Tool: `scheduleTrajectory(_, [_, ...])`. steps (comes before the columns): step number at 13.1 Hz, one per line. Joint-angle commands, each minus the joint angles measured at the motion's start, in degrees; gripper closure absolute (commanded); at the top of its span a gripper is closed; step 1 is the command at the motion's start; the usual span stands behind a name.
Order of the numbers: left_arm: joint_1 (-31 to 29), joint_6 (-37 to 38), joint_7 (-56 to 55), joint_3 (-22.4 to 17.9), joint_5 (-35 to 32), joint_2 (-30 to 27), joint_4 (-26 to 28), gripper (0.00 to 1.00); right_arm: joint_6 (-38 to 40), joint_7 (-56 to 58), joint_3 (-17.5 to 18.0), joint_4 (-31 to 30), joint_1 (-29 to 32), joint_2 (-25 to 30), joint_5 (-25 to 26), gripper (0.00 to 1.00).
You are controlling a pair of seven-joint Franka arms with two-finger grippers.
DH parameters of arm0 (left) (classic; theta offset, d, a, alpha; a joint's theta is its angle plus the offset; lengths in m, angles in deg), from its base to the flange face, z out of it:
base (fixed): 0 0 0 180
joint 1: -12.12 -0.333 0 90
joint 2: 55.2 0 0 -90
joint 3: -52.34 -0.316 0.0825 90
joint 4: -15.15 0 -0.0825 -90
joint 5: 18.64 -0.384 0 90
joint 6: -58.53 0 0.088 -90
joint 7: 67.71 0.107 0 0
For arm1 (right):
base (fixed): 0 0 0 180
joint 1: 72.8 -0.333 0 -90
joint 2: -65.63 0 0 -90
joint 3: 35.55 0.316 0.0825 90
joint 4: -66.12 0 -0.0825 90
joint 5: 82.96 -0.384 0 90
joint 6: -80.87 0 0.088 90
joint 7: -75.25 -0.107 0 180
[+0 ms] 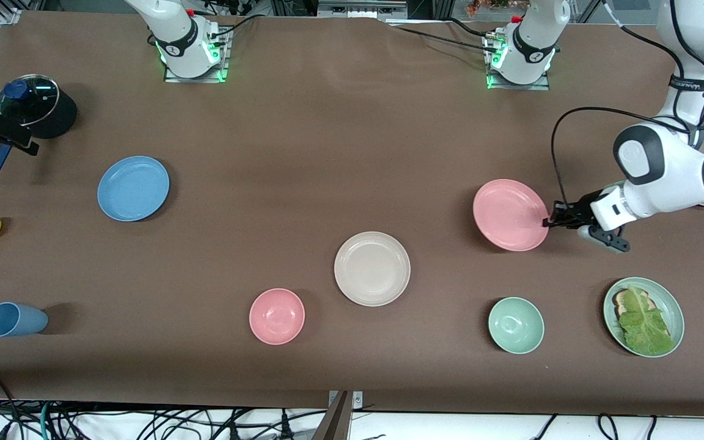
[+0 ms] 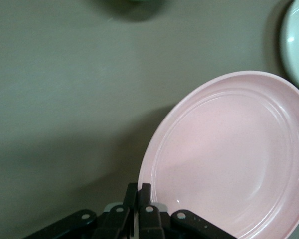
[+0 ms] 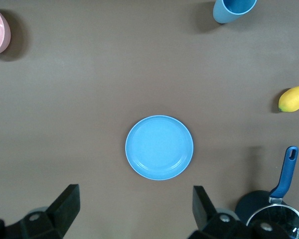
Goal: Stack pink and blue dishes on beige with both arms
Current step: 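Carry the pink plate with the left gripper over the beige plate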
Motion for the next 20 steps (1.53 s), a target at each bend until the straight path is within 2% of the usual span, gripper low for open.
scheduleTrajectory(1, [0.3, 1.3, -14.2, 6.0, -5.6, -0.6, -3.9, 1.0, -1.1, -0.8, 0.0, 0.8, 0.2, -1.8, -0.8, 0.0])
scheduleTrajectory(3, [0.5, 1.4, -30.6, 13.0, -14.7, -0.3, -7.2, 1.0, -0.5, -0.1, 0.0, 0.8, 0.2, -2.3, -1.1, 0.0])
scheduleTrajectory(5, [1.3, 1.4, -42.0, 17.7, -19.4, 1.2, -10.0, 1.0, -0.5, -0.2, 0.0, 0.9, 0.2, -2.3, -1.2, 0.0])
scheduleTrajectory(9, [8.1, 1.4, -54.3, 18.1, -20.3, 5.2, -15.6, 1.0, -0.1, -0.6, 0.2, 0.9, 0.1, -2.3, -1.2, 0.0])
scheduleTrajectory(12, [13.3, 1.4, -65.2, 18.2, -26.9, 9.3, -20.8, 1.0, 0.0, -0.8, 0.5, 1.0, 0.1, -2.2, -1.2, 0.0])
scheduleTrajectory(17, [21.3, 2.1, -77.7, 17.6, -33.2, 15.9, -27.6, 1.0, 0.0, -0.4, 0.4, 0.9, 0.1, -2.2, -1.2, 0.0])
scheduleTrajectory(20, [23.2, 1.9, -81.8, 17.6, -37.2, 19.6, -29.0, 1.0, -0.1, -0.3, 0.4, 0.9, 0.1, -2.3, -1.2, 0.0])
